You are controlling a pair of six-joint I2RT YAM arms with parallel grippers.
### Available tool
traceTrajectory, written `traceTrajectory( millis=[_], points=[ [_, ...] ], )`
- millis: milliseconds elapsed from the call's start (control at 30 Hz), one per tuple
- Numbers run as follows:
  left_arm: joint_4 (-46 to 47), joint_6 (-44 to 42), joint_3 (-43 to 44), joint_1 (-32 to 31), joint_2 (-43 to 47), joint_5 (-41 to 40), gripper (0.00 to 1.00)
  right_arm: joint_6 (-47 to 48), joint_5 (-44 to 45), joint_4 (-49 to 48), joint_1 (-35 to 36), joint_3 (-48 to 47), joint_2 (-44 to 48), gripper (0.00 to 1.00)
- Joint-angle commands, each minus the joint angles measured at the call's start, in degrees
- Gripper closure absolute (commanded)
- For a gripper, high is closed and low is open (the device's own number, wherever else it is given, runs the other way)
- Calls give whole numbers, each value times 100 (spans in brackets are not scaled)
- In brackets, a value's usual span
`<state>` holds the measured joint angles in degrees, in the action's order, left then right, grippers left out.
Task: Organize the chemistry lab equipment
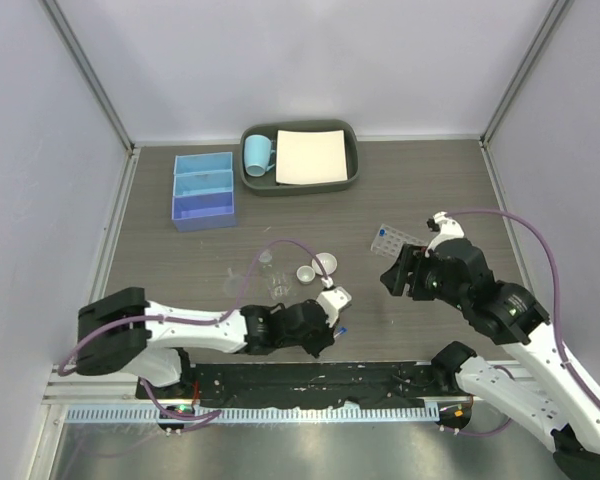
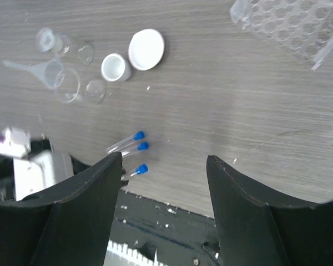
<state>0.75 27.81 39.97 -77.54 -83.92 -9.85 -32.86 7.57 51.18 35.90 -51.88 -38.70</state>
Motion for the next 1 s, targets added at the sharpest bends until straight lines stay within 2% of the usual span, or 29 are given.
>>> traceTrajectory(
  millis=[0,200,333,433,667,800,967],
  points=[
    [583,-92,-182,388,709,1576,100,113,-1078,217,31,-69,170,32],
    [1497,153,-603,1248,1403,3293,100,175,-2512,-19,31,204,152,32],
    [2137,365,-841,1697,1563,4154,100,61,-3470,-520,31,371,178,33],
    [2550,514,-964,1935,1511,4735,100,43,-3788,-705,40,380,56,36],
    [3606,1068,-1149,2234,1186,5475,100,-211,-4299,-1320,92,670,-103,36],
    [4274,1384,-1281,2401,1088,5756,100,-264,-4255,-1470,180,784,-156,36],
    [4424,1499,-1316,2498,1114,5871,100,-405,-4220,-1619,303,855,-129,37]
  ],
)
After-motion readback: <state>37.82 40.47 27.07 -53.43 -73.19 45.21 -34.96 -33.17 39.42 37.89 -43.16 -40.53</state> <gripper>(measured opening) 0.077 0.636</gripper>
